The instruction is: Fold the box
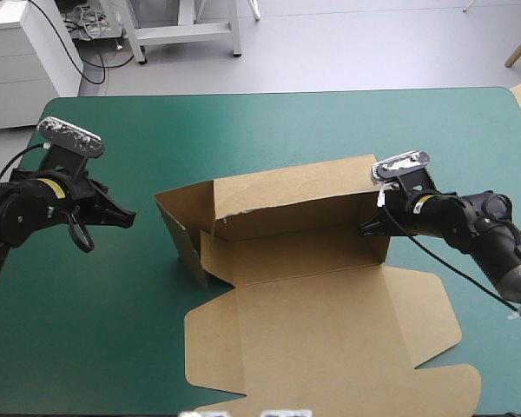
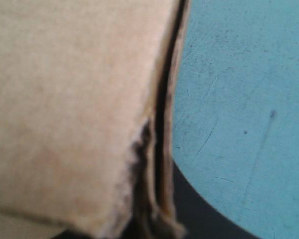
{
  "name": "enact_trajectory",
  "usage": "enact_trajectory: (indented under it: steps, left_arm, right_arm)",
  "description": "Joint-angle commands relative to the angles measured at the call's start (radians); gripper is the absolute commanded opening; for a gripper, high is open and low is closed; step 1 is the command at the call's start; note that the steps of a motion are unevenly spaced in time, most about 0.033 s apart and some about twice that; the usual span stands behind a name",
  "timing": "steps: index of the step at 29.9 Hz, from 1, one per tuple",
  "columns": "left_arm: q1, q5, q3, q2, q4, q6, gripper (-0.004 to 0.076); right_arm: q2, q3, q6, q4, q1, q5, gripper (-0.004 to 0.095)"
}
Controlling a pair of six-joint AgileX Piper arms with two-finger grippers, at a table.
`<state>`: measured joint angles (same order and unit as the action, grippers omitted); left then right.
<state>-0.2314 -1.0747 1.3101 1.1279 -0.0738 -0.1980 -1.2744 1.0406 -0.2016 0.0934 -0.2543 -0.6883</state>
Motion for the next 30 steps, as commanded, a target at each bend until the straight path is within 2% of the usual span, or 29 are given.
enact_trajectory:
  steps: [1,6,14,17,22,30]
  left_arm:
    - [0.002,0.083,-0.02,-0.043,-0.013,0.023,-0.0008]
    - [0.002,0.094,-0.033,-0.06,-0.018,0.025,-0.0008]
    - [0.002,0.145,-0.033,-0.071,-0.018,0.025,-0.0008]
    - [0.002,0.153,-0.033,-0.071,-0.018,0.025,-0.0008]
    - [0.002,0.163,-0.033,-0.071,-0.016,0.025,-0.0008]
    - [0.002,0.174,-0.033,-0.071,-0.016,0.023,-0.0008]
  right_arm:
    - [0.037,0.095,0.023,-0.013,0.008,-0.034,-0.0016]
    - [0.037,0.157,0.082,-0.045,0.01,-0.193,-0.0016]
    - [-0.02,0.159,0.112,-0.06,0.01,-0.316,-0.0016]
    - [-0.058,0.159,0.112,-0.06,0.01,-0.293,-0.0016]
    - [-0.156,0.169,0.112,-0.06,0.01,-0.193,-0.0016]
    - [-0.332,0.299,0.112,-0.06,0.01,-0.114,-0.0016]
